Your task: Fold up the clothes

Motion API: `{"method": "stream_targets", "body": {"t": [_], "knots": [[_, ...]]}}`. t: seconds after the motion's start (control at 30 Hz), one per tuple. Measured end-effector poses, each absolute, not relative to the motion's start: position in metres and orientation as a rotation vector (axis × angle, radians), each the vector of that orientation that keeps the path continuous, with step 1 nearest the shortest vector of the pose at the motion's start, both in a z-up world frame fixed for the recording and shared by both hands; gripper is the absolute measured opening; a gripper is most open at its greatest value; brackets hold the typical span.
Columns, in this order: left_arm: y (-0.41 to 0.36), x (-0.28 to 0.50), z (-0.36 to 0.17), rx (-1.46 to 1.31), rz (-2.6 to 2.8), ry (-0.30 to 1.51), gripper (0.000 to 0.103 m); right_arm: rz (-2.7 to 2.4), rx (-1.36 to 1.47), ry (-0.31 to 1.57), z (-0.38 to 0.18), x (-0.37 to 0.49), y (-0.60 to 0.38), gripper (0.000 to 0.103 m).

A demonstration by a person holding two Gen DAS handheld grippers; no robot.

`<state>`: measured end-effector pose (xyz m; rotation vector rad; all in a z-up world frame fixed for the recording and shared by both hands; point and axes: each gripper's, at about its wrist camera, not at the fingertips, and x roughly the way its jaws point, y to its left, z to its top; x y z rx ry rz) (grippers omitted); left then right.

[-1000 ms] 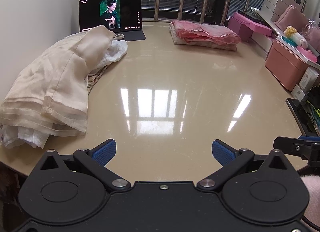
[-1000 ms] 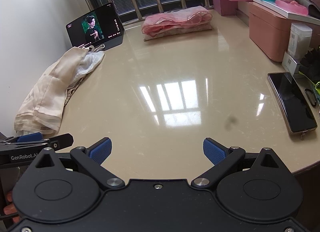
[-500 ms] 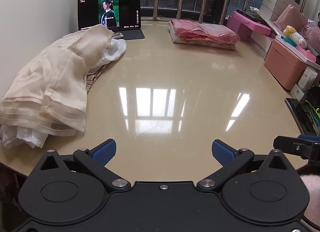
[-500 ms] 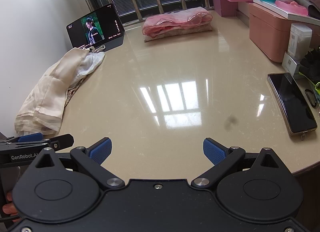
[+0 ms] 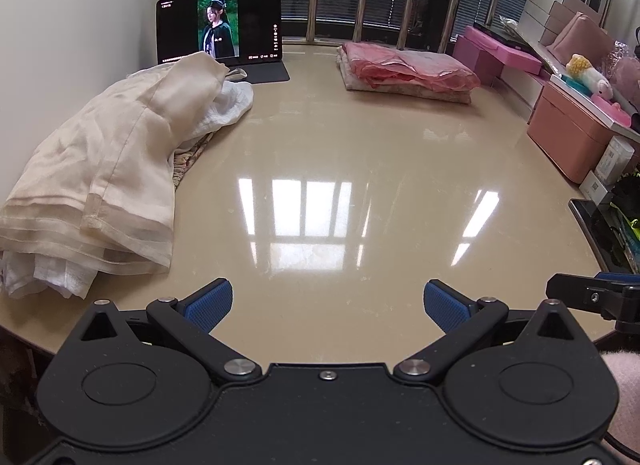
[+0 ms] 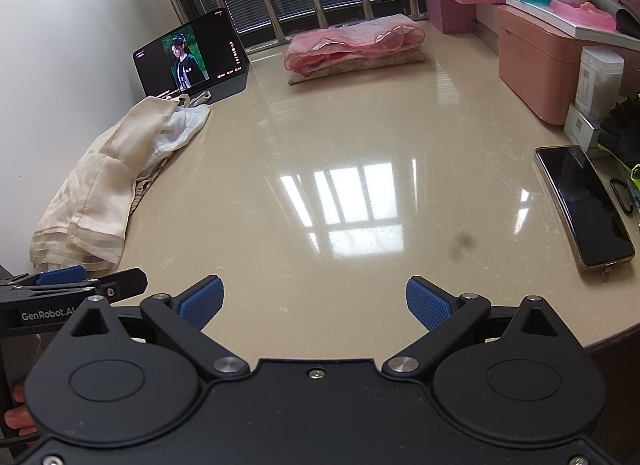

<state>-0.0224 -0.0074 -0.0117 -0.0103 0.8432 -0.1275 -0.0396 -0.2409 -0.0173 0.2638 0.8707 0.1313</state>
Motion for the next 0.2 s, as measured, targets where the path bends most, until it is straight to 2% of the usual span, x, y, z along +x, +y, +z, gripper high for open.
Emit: {"method": "stream_targets", "body": {"t": [0.2], "knots": [[-0.0027, -0.0211, -0.0118, -0.042, -0.124, 0.845, 0.102, 0.131, 0.265, 0.868, -0.0174, -0.0395, -0.2407, 0.100]]}}
